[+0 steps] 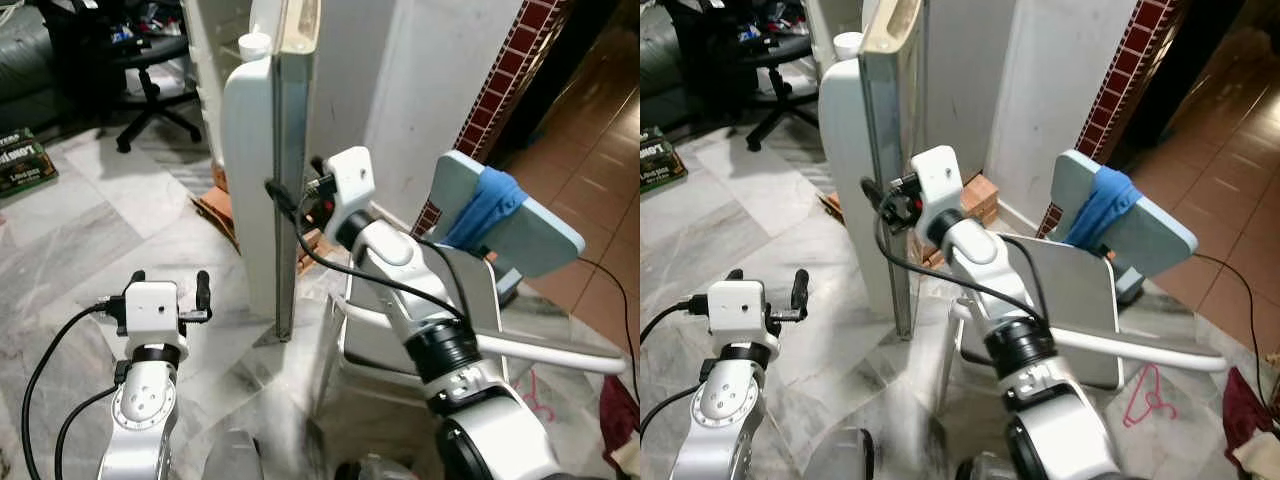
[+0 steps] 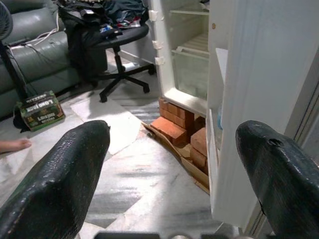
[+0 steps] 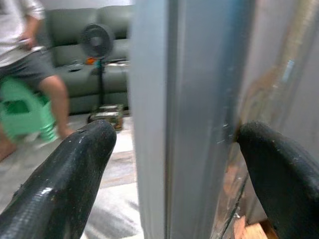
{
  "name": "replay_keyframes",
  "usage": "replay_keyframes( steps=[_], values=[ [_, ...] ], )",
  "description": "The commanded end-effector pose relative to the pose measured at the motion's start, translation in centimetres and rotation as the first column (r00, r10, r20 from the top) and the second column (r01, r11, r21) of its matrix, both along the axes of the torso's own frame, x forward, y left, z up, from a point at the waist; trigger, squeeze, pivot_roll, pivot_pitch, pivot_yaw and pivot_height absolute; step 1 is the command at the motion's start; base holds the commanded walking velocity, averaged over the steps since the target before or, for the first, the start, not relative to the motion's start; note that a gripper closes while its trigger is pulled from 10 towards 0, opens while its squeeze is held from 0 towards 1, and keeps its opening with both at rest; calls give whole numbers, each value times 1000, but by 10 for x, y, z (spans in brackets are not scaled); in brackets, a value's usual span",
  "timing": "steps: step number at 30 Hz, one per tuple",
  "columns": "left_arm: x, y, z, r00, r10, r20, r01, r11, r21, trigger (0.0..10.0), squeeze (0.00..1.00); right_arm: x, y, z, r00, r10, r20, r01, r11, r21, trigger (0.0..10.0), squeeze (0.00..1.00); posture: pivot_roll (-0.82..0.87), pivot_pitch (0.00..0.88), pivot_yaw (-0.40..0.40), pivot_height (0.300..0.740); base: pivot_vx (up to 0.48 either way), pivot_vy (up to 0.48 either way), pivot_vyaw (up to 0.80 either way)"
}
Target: Restocking fridge
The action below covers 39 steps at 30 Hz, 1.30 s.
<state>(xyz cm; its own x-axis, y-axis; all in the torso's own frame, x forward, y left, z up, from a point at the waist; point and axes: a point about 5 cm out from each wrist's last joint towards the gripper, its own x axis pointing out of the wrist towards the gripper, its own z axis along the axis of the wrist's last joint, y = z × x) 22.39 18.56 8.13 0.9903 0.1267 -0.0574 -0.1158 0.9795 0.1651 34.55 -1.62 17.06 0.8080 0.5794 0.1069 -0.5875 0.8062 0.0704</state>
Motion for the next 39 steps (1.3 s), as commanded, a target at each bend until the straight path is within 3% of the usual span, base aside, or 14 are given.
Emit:
replay_keyframes(
  steps=[1,8,9,10,11,13,14,17,18,22,23,25,32,39],
  values=[
    [0,-2,-1,1000,-2,-11,2,1000,5,10000,0,5,11,13,1000,-25,-9,26,997,77,10000,0,189,82,-38,740,0,0,0],
    [1,-3,0,1000,0,-5,0,1000,5,10000,0,-8,48,35,993,108,-36,-98,969,226,10000,0,194,78,-43,740,0,0,0],
    [1,-2,0,1000,1,-3,-1,1000,5,10000,0,-21,61,44,961,266,-74,-222,904,365,10000,0,196,76,-46,740,0,0,0],
    [1,-1,1,1000,4,-1,-4,1000,6,10000,0,-44,68,63,860,509,-19,-429,744,513,10000,0,196,75,-49,740,0,0,0],
    [1,-1,1,1000,4,-1,-4,1000,6,10000,0,-44,68,63,860,509,-19,-429,744,513,10000,0,196,75,-49,740,0,0,0],
    [1,1,0,1000,12,0,-12,1000,5,10000,0,-91,54,78,560,814,154,-751,421,510,10000,0,188,72,-50,740,0,0,0],
    [0,1,0,1000,14,0,-14,1000,5,10000,0,-102,48,74,485,859,162,-804,365,470,10000,0,187,71,-50,740,0,0,0],
    [0,0,0,1000,12,0,-12,1000,3,10000,0,-98,39,56,511,854,94,-791,425,440,10000,0,184,71,-47,740,0,0,0],
    [1,-1,0,1000,9,0,-9,1000,2,10000,0,-88,34,39,583,812,26,-748,524,407,10000,0,181,72,-42,740,0,0,0],
    [3,0,0,1000,4,1,-4,1000,2,10000,0,-73,25,15,693,718,-55,-664,667,337,10000,0,177,72,-35,740,0,0,0],
    [3,0,0,1000,3,0,-3,1000,3,10000,0,-61,18,-2,779,619,-101,-578,771,266,10000,0,177,73,-31,740,0,0,0],
    [4,1,0,1000,3,-1,-3,1000,3,10000,0,-52,7,-19,853,503,-139,-482,861,164,10000,0,178,74,-30,740,0,0,0],
    [3,6,0,1000,19,-9,-19,1000,-1,10000,0,-44,-38,-43,954,235,-185,-234,972,29,10000,0,174,81,-27,740,0,0,0],
    [2,8,-3,1000,18,-20,-18,1000,-4,10000,0,-41,-89,-53,992,24,-125,-37,994,-100,10000,0,141,78,-17,740,0,172,0]
  ],
)
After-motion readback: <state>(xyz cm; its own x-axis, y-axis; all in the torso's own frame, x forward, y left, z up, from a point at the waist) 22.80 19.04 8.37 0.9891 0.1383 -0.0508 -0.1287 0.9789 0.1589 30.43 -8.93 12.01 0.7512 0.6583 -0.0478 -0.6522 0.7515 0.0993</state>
